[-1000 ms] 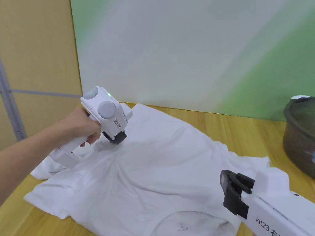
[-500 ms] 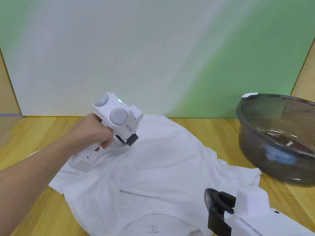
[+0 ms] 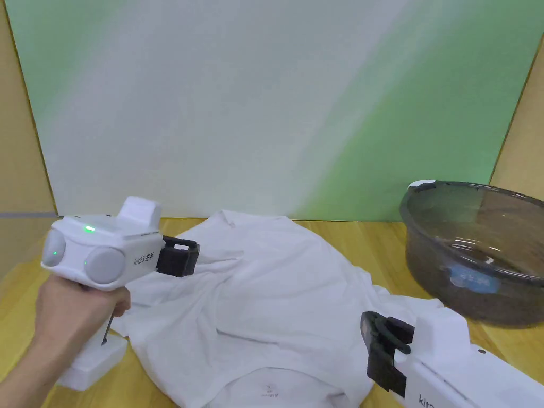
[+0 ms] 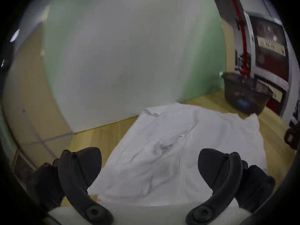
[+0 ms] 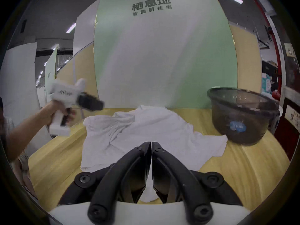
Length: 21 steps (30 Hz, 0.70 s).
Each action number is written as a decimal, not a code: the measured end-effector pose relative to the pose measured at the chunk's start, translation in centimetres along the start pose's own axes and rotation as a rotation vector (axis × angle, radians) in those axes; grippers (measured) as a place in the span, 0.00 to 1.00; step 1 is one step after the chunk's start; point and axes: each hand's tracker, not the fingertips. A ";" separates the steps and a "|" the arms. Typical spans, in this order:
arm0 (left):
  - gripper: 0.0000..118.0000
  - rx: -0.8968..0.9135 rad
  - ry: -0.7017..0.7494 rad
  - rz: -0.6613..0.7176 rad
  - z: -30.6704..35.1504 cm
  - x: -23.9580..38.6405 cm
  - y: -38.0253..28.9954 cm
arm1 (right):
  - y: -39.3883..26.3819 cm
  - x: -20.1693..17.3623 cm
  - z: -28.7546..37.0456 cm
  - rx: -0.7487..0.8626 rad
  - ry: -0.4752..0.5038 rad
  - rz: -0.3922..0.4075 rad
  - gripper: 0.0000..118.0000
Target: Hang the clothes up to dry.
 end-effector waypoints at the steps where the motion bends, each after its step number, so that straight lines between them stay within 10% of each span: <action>1: 0.96 0.024 0.072 0.037 1.7 0.8 -0.9 | 0.3 0.0 0.0 0.027 -0.008 0.005 0.06; 9: 0.63 0.288 0.282 0.291 9.1 5.1 -8.4 | 1.9 0.0 0.6 0.218 -0.085 0.077 0.06; 12: 0.00 0.273 0.316 0.302 9.6 5.6 -8.8 | 2.2 0.8 0.3 0.207 -0.070 0.039 0.06; 21: 0.00 0.224 0.308 0.307 7.3 7.0 -9.7 | 1.9 2.8 -4.0 0.121 -0.110 0.060 0.06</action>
